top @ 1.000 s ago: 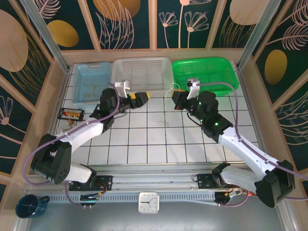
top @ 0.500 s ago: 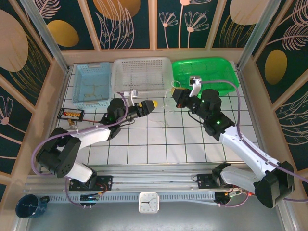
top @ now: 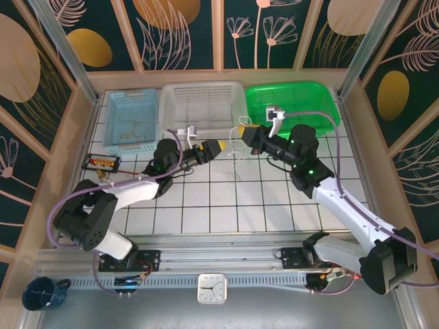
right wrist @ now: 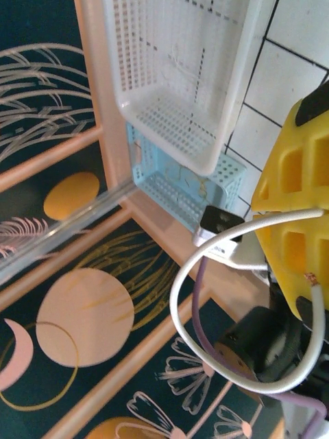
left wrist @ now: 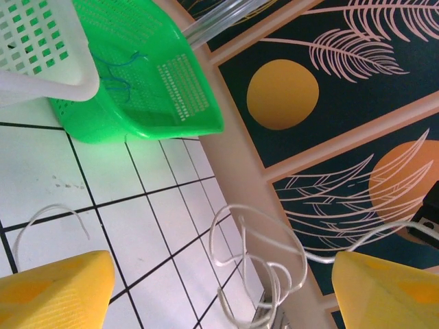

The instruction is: Untangle the cables

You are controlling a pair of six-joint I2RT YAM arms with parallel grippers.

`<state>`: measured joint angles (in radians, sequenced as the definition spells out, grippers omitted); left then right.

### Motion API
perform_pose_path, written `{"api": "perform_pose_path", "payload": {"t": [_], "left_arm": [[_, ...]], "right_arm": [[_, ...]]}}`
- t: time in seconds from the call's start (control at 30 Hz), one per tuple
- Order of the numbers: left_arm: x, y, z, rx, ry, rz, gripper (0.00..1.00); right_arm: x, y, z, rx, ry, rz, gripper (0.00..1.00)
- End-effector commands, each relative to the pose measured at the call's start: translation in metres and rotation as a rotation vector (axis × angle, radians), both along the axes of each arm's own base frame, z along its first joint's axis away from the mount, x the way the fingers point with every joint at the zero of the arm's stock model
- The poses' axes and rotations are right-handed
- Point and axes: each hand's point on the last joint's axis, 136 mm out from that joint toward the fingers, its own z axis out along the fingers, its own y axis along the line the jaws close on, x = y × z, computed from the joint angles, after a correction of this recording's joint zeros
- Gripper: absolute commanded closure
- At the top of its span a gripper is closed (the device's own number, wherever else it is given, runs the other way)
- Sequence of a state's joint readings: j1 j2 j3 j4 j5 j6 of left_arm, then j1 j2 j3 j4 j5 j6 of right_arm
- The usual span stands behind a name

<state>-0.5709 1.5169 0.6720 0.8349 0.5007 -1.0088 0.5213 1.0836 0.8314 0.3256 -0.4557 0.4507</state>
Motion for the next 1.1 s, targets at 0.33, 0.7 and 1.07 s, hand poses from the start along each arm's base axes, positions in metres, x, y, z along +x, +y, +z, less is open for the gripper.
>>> {"api": "perform_pose_path", "payload": {"t": [0.33,0.7,1.07], "left_arm": [[-0.008,-0.006,0.032,-0.076,-0.057,-0.045,0.16],[-0.009,-0.011,0.034,-0.084,-0.063,-0.059,0.16],[-0.016,-0.023,0.027,-0.087,-0.043,-0.092,0.17]], "right_arm": [[-0.017,0.017,0.035,0.078,-0.114,0.172,1.00],[-0.016,0.020,0.036,0.092,-0.108,0.188,1.00],[-0.015,0.022,0.034,0.101,-0.104,0.194,1.00]]}}
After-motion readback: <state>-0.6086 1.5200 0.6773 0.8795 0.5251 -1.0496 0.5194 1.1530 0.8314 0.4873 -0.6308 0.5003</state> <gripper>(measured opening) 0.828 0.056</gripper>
